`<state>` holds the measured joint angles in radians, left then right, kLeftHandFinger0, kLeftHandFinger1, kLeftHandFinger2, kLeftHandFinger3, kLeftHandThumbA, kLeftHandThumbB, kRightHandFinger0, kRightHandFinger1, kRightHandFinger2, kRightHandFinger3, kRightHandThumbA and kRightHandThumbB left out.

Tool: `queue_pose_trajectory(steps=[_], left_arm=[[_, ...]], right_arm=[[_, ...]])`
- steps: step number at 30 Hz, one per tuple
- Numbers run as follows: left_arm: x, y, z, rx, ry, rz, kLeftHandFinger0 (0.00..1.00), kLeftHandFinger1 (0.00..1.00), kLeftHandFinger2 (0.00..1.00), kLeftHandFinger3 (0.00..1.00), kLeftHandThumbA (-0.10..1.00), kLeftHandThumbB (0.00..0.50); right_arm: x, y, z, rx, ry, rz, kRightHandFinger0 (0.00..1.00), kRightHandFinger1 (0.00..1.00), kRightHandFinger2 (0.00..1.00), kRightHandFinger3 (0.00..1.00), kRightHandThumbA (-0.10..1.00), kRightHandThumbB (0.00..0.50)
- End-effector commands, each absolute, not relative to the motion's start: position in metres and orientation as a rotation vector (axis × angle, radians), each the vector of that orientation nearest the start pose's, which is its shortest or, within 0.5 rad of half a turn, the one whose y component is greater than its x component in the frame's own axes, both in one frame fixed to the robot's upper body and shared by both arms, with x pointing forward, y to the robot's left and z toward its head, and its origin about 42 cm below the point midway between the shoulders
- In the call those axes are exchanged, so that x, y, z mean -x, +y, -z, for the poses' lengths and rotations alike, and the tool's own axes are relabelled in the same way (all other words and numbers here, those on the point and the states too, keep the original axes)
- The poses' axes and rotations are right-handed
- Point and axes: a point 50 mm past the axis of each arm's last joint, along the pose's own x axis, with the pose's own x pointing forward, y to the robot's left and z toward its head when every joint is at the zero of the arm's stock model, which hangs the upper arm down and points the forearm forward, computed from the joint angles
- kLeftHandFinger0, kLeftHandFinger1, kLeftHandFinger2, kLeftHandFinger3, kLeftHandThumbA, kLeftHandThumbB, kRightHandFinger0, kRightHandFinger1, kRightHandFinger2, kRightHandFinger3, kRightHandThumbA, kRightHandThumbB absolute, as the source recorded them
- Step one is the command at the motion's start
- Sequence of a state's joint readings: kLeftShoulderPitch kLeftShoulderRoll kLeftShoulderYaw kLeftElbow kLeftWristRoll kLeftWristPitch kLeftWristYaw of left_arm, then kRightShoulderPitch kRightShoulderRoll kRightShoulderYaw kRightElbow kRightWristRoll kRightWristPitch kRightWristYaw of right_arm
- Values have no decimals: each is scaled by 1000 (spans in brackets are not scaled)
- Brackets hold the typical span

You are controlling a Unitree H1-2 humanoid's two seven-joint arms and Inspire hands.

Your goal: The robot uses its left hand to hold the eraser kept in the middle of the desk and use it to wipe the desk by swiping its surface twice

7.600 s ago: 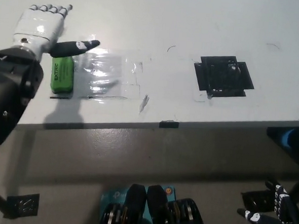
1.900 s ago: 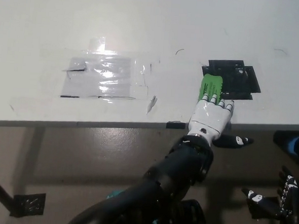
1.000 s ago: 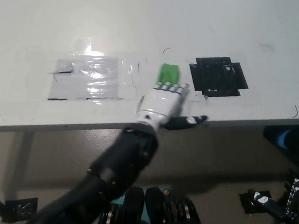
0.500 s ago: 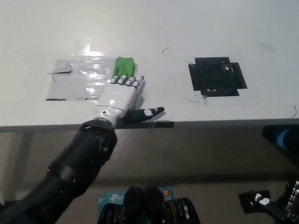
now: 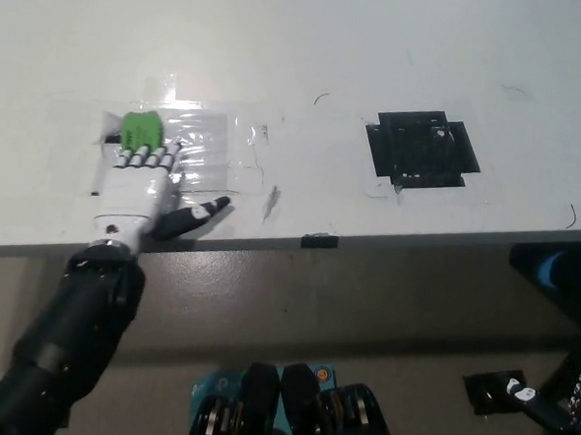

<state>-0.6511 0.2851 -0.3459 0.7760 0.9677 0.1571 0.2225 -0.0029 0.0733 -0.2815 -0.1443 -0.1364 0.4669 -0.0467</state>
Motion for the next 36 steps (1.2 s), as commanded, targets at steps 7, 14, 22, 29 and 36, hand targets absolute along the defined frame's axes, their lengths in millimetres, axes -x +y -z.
queue_pose_trajectory(steps=[7,14,22,29,36], left_arm=[[-335,343,28,-1282,806,230,1000,1000,1000,1000,1000,422],[-345,329,23,-1282,744,256,1000,1000,1000,1000,1000,457],[-415,286,-84,-1215,194,120,1000,1000,1000,1000,1000,345],[-443,257,-210,-1165,-164,-10,1000,1000,1000,1000,1000,296],[-447,250,-320,-1244,-488,-139,1000,1000,1000,1000,1000,288]], right_arm=[[-264,-278,-117,-2,255,389,1000,1000,1000,1000,1000,0],[-265,-279,-119,-4,259,389,1000,1000,1000,1000,1000,0],[-262,-284,-120,31,265,380,1000,1000,1000,1000,1000,0],[-258,-284,-120,25,269,362,1000,1000,1000,1000,1000,0],[-258,-285,-119,39,274,336,1000,1000,1000,1000,1000,0]])
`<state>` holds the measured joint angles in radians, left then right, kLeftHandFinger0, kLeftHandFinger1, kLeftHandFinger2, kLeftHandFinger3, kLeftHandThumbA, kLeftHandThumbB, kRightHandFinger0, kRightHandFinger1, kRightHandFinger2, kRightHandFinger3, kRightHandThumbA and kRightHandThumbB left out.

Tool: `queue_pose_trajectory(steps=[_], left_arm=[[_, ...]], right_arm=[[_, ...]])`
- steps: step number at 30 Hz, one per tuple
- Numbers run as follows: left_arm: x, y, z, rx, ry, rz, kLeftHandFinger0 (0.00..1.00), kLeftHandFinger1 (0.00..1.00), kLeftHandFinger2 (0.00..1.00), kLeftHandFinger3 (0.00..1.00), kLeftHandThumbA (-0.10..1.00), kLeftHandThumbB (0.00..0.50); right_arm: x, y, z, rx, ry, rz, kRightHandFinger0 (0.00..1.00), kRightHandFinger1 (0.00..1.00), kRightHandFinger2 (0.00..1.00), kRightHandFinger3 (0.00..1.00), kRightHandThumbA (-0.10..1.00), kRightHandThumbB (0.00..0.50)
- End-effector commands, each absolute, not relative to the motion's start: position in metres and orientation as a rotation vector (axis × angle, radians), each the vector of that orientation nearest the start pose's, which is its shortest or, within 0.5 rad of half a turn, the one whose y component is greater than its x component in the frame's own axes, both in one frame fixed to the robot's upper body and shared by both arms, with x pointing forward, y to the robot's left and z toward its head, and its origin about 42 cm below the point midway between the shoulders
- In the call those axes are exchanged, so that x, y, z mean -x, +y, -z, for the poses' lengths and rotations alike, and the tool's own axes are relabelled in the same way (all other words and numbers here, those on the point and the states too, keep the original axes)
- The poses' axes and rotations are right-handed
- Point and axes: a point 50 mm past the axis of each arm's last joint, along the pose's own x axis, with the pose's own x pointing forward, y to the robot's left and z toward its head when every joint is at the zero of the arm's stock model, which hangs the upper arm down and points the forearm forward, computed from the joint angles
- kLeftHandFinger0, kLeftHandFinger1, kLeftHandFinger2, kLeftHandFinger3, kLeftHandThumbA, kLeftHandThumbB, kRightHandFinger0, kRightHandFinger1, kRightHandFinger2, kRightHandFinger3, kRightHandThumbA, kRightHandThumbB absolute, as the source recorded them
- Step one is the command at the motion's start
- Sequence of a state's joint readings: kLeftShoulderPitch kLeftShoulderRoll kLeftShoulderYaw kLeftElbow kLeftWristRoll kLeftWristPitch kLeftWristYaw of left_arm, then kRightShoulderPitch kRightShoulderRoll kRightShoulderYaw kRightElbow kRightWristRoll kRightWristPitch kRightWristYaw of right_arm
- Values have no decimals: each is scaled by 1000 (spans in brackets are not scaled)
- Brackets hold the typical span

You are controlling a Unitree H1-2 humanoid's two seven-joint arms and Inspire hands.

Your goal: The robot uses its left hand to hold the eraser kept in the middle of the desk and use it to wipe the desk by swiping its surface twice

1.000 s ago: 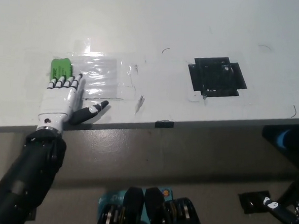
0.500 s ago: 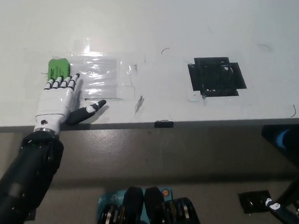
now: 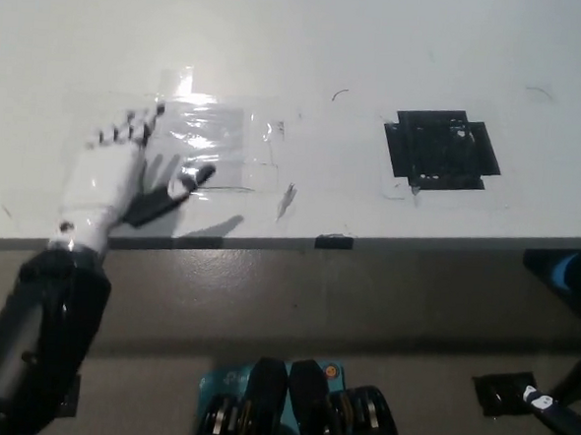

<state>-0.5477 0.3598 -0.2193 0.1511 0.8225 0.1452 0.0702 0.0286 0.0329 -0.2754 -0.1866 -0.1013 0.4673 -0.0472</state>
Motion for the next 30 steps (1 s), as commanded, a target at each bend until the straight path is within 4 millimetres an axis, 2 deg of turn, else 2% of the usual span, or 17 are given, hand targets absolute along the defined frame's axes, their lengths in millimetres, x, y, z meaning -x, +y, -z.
queue_pose_trajectory(steps=[1,3,6,7,8,11,15,18,20,21,22,23,24,26,27,28,30], left_arm=[[-449,252,-324,-1258,-500,-143,1000,1000,1000,1000,1000,319],[-449,253,-326,-1264,-512,-146,1000,1000,1000,1000,1000,340],[-441,254,-326,-1282,-521,-145,1000,1000,1000,1000,1000,329],[-437,255,-325,-1280,-527,-147,1000,1000,1000,1000,1000,284],[-435,255,-323,-1275,-528,-145,1000,1000,1000,1000,1000,277],[-413,254,-318,-1250,-540,-147,1000,1000,1000,1000,1000,263],[-373,248,-298,-1146,-551,-128,1000,1000,1000,1000,1000,304],[-333,240,-263,-1006,-492,-87,1000,1000,1000,1000,1000,258],[-327,238,-256,-972,-481,-82,1000,1000,1000,1000,1000,250],[-316,235,-244,-933,-438,-61,1000,1000,1000,1000,1000,252],[-297,228,-219,-861,-401,-19,1000,1000,1000,1000,1000,248],[-284,225,-201,-839,-386,-3,1000,1000,1000,1000,1000,164],[-278,223,-195,-824,-377,4,1000,1000,1000,1000,1000,151],[-266,218,-175,-797,-326,15,1000,1000,1000,1000,1000,52],[-260,215,-162,-785,-292,20,1000,1000,1000,1000,1000,34],[-258,215,-161,-783,-292,20,1000,1000,1000,1000,1000,33],[-245,214,-132,-758,-134,49,1000,1000,1000,1000,1000,83]], right_arm=[[-257,-285,-119,42,275,337,1000,1000,1000,1000,1000,0],[-256,-285,-119,44,276,330,1000,1000,1000,1000,1000,0],[-253,-283,-116,44,285,325,1000,1000,1000,1000,1000,0],[-253,-283,-116,40,284,319,1000,1000,1000,1000,1000,3],[-254,-283,-116,44,286,314,1000,1000,1000,1000,1000,0],[-254,-283,-115,39,290,313,1000,1000,1000,1000,1000,8],[-257,-286,-117,59,282,309,1000,1000,1000,1000,1000,9],[-258,-286,-117,60,282,309,1000,1000,1000,1000,1000,0],[-258,-287,-117,63,283,309,1000,1000,1000,1000,1000,0],[-258,-288,-117,61,285,311,1000,1000,1000,1000,1000,6],[-258,-288,-117,73,284,308,1000,1000,1000,1000,1000,1],[-259,-287,-117,62,281,310,1000,1000,1000,1000,1000,0],[-260,-286,-118,54,280,313,1000,1000,1000,1000,1000,0],[-260,-287,-119,54,277,309,1000,1000,1000,1000,1000,0],[-260,-287,-119,65,275,306,1000,1000,1000,1000,1000,0],[-259,-288,-119,66,276,306,1000,1000,1000,1000,1000,0],[-260,-289,-119,76,278,303,1000,1000,1000,1000,1000,0]])
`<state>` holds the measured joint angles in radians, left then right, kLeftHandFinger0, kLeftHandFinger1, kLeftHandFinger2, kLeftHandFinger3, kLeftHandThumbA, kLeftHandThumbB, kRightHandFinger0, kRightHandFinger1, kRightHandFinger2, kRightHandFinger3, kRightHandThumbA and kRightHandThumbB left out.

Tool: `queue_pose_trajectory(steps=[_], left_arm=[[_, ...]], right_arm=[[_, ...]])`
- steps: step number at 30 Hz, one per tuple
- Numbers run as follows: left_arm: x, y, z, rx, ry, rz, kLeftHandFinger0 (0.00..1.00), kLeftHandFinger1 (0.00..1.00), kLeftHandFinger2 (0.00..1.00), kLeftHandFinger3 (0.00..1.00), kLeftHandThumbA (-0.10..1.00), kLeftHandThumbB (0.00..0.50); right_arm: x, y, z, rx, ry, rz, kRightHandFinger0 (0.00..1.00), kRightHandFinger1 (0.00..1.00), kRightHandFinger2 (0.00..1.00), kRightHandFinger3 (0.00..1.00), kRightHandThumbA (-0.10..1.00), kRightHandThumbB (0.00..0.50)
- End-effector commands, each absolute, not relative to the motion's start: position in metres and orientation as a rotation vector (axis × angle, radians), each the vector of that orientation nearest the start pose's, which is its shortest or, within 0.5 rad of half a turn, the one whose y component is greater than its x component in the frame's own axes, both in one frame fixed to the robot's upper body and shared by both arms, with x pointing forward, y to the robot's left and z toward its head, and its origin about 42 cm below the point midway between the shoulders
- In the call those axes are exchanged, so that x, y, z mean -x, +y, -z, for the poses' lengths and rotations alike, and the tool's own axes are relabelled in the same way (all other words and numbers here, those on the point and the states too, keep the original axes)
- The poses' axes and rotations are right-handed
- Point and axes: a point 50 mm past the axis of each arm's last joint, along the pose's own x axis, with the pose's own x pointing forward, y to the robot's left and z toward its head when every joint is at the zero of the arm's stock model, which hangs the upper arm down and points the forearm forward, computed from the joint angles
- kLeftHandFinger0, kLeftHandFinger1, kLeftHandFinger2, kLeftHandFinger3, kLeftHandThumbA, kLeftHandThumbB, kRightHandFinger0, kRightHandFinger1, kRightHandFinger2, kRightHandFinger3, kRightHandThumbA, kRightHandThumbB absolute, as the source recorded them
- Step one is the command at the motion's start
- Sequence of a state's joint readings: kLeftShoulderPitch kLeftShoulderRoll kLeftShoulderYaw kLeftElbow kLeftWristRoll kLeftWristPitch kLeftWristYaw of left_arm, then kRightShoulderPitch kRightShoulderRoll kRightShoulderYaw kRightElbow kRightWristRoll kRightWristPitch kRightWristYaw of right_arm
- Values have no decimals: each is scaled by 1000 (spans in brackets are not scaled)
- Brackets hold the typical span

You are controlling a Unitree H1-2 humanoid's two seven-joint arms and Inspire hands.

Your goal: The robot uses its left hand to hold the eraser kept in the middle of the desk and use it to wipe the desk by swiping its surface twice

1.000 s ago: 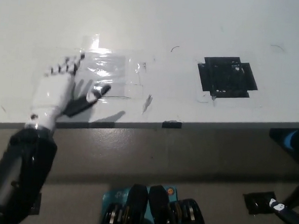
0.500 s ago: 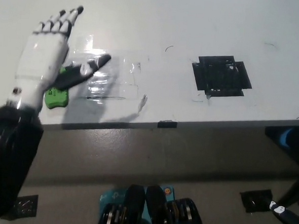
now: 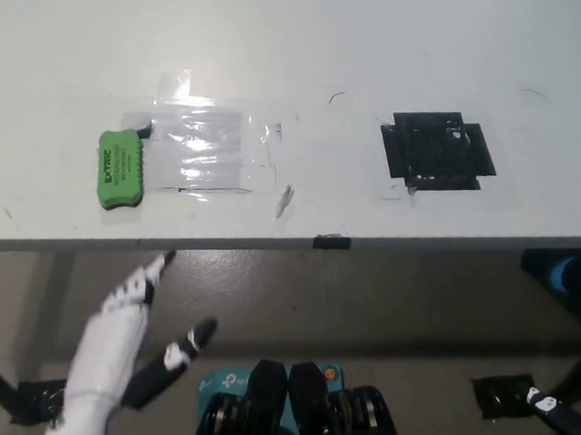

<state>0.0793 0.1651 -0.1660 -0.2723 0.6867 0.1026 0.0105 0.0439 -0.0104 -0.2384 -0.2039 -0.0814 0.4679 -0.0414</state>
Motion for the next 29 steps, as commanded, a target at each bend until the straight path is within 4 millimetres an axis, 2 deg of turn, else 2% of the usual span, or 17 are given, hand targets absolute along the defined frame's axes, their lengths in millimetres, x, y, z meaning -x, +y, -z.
queue_pose_trajectory(steps=[1,2,3,5,6,7,9,10,11,13,16,21,24,27,29], left_arm=[[-243,214,-123,-740,-93,56,1000,1000,1000,1000,1000,90],[-238,216,-103,-718,-16,81,1000,1000,1000,1000,1000,58],[-237,216,-97,-713,9,91,1000,1000,1000,1000,1000,45],[-240,217,-79,-726,71,112,1000,1000,1000,1000,1000,55],[-244,220,-72,-721,105,112,1000,1000,1000,1000,1000,105],[-248,220,-72,-719,106,111,1000,1000,1000,1000,1000,108],[-255,223,-70,-714,120,109,1000,1000,1000,1000,1000,79],[-257,224,-68,-724,122,105,1000,1000,1000,1000,1000,45],[-256,225,-66,-716,123,97,1000,1000,1000,1000,1000,40],[-258,228,-63,-645,173,75,1000,1000,1000,1000,1000,60],[-261,228,-62,-646,193,71,1000,1000,1000,1000,1000,79],[-266,228,-64,-674,182,78,1000,1000,1000,1000,1000,46],[-266,227,-63,-656,186,71,1000,1000,1000,1000,1000,59],[-265,227,-63,-648,183,77,1000,1000,1000,1000,1000,46],[-267,230,-63,-655,179,77,1000,1000,1000,1000,1000,53]], right_arm=[[-262,-289,-119,77,277,299,1000,1000,1000,1000,1000,0],[-262,-288,-119,71,276,296,1000,1000,1000,1000,1000,5],[-262,-287,-119,68,275,296,1000,1000,1000,1000,1000,0],[-263,-287,-120,63,273,301,1000,1000,1000,1000,1000,0],[-263,-287,-119,70,275,299,1000,1000,1000,1000,1000,2],[-265,-288,-121,69,267,300,1000,1000,1000,1000,1000,1],[-268,-288,-123,70,260,301,1000,1000,1000,1000,1000,6],[-268,-288,-124,68,259,298,1000,1000,1000,1000,1000,4],[-268,-287,-123,64,261,298,1000,1000,1000,1000,1000,11],[-268,-285,-123,73,263,293,1000,1000,1000,1000,1000,7],[-267,-285,-123,75,262,292,1000,1000,1000,1000,1000,10],[-271,-285,-123,63,259,291,1000,1000,1000,1000,1000,29],[-270,-285,-123,66,259,299,1000,1000,1000,1000,1000,28],[-270,-285,-124,78,259,307,1000,1000,1000,1000,1000,9],[-271,-284,-122,60,265,303,1000,1000,1000,1000,1000,22]])
